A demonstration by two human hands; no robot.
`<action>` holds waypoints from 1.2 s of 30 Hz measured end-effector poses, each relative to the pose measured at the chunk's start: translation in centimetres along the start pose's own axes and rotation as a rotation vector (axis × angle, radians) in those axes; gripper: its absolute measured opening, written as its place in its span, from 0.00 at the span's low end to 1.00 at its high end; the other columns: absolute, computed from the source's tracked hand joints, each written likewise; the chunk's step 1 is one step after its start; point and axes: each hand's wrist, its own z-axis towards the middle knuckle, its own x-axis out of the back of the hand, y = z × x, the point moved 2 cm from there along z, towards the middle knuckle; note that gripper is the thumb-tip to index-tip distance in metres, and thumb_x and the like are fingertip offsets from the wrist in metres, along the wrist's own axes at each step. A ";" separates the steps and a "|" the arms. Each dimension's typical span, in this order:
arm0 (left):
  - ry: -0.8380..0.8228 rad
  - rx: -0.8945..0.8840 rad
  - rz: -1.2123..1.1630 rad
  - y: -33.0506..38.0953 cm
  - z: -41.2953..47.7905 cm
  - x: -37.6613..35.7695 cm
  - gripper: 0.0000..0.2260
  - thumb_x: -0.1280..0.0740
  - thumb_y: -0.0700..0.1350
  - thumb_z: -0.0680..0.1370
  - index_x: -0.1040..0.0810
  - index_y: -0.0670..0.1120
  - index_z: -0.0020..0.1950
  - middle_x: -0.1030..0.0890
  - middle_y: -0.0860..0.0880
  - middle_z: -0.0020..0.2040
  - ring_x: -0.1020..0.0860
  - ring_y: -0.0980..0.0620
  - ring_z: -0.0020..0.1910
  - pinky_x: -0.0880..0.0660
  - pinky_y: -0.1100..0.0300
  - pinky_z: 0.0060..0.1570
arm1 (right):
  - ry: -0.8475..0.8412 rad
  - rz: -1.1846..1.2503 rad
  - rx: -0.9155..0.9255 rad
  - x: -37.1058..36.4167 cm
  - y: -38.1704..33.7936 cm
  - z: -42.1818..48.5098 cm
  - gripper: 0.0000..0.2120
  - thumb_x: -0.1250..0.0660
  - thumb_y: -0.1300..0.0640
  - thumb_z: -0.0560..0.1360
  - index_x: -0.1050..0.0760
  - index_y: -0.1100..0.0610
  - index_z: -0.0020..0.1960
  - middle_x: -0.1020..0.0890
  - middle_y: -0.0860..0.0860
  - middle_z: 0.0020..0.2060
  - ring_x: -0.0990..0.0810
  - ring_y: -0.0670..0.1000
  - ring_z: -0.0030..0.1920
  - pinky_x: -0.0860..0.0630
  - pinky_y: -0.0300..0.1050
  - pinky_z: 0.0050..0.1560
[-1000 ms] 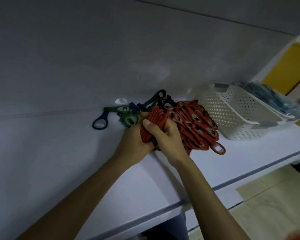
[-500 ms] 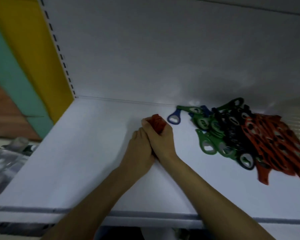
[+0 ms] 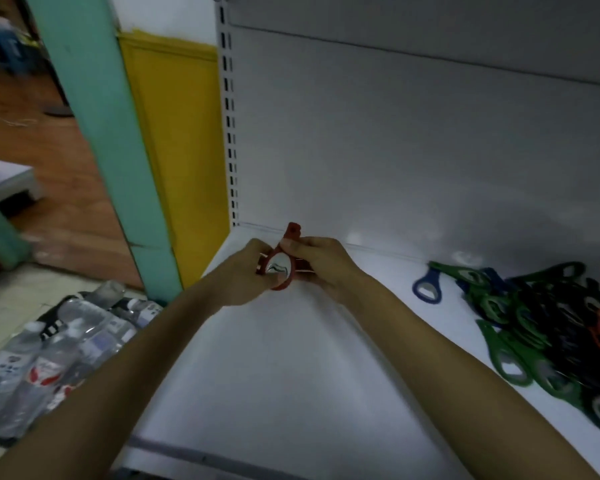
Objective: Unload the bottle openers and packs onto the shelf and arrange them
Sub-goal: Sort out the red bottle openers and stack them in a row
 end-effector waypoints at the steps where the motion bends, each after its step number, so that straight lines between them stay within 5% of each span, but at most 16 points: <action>1: 0.069 -0.055 0.022 -0.1 0.0 0.4 0.13 0.28 0.46 0.73 0.30 0.50 0.52 0.23 0.51 0.48 0.22 0.52 0.48 0.25 0.66 0.43 | 0.034 0.034 -0.042 -0.9 -0.2 1.0 0.11 0.27 0.55 0.72 0.20 0.62 0.48 0.15 0.57 0.45 0.15 0.54 0.45 0.19 0.46 0.45; 4: 0.299 -0.047 0.261 -1.1 0.8 0.3 0.21 0.27 0.52 0.70 0.28 0.46 0.58 0.22 0.49 0.52 0.23 0.50 0.49 0.26 0.60 0.46 | 0.104 0.145 -0.152 -3.0 -0.8 3.4 0.14 0.25 0.58 0.70 0.20 0.66 0.50 0.15 0.60 0.46 0.16 0.55 0.45 0.19 0.49 0.48; 6: 0.435 0.021 0.338 -2.0 1.6 0.5 0.17 0.29 0.49 0.73 0.27 0.41 0.56 0.22 0.43 0.52 0.23 0.46 0.48 0.30 0.59 0.42 | 0.153 0.084 -0.164 -4.1 -1.0 4.7 0.18 0.24 0.56 0.69 0.21 0.67 0.53 0.16 0.60 0.48 0.17 0.56 0.47 0.20 0.50 0.53; 11: 0.564 0.093 0.474 -3.2 3.2 0.6 0.16 0.31 0.52 0.74 0.24 0.40 0.51 0.23 0.41 0.51 0.27 0.44 0.51 0.35 0.57 0.42 | 0.259 -0.574 0.034 -4.3 -1.7 6.4 0.19 0.32 0.44 0.73 0.24 0.58 0.34 0.24 0.50 0.29 0.25 0.48 0.31 0.33 0.40 0.30; 14: 0.540 0.123 0.410 -4.2 3.6 0.5 0.22 0.29 0.54 0.71 0.25 0.40 0.57 0.25 0.41 0.54 0.29 0.43 0.55 0.35 0.57 0.47 | 0.271 -0.788 0.159 -3.2 -1.0 6.3 0.18 0.40 0.55 0.78 0.30 0.58 0.30 0.27 0.51 0.29 0.28 0.49 0.32 0.34 0.43 0.31; 17: 0.568 0.067 0.290 -4.8 3.3 0.5 0.31 0.26 0.55 0.69 0.30 0.41 0.66 0.24 0.43 0.58 0.28 0.43 0.57 0.33 0.56 0.50 | 0.238 -1.115 0.287 -3.0 0.0 6.0 0.10 0.40 0.60 0.77 0.22 0.63 0.48 0.22 0.59 0.48 0.25 0.56 0.51 0.26 0.48 0.46; 19: 0.588 0.020 0.265 -4.9 3.3 0.5 0.26 0.27 0.53 0.70 0.27 0.42 0.63 0.22 0.44 0.57 0.26 0.45 0.53 0.34 0.59 0.45 | 0.194 -1.236 0.327 -3.4 0.6 6.1 0.15 0.40 0.57 0.77 0.26 0.60 0.62 0.27 0.60 0.57 0.31 0.59 0.61 0.30 0.48 0.53; 23: 0.565 0.007 0.233 -4.9 3.8 0.6 0.20 0.28 0.49 0.72 0.23 0.40 0.59 0.20 0.42 0.52 0.24 0.45 0.49 0.30 0.58 0.44 | 0.222 -1.326 0.341 -4.0 0.7 6.8 0.20 0.40 0.56 0.77 0.32 0.55 0.69 0.30 0.58 0.61 0.34 0.60 0.64 0.32 0.50 0.57; 30: 0.560 -0.001 0.272 -4.7 3.6 0.4 0.18 0.28 0.48 0.71 0.23 0.39 0.55 0.20 0.40 0.50 0.24 0.43 0.47 0.29 0.55 0.46 | 0.114 -1.287 0.250 -4.0 -0.1 6.6 0.18 0.42 0.55 0.79 0.31 0.56 0.68 0.30 0.60 0.61 0.33 0.60 0.65 0.31 0.50 0.59; 33: 0.541 0.004 0.237 -4.3 2.9 0.3 0.31 0.26 0.53 0.70 0.31 0.39 0.66 0.23 0.39 0.59 0.25 0.41 0.55 0.27 0.49 0.53 | 0.037 -1.180 0.262 -3.0 -1.1 5.0 0.17 0.42 0.60 0.79 0.29 0.61 0.66 0.25 0.61 0.61 0.26 0.59 0.61 0.28 0.48 0.57; 36: 0.616 -0.117 0.591 -2.6 1.7 -0.5 0.37 0.29 0.60 0.70 0.34 0.40 0.71 0.30 0.40 0.69 0.34 0.39 0.69 0.35 0.44 0.64 | 0.150 -1.161 0.320 -0.8 -1.4 1.9 0.17 0.44 0.59 0.80 0.29 0.58 0.67 0.24 0.57 0.62 0.25 0.56 0.60 0.30 0.44 0.55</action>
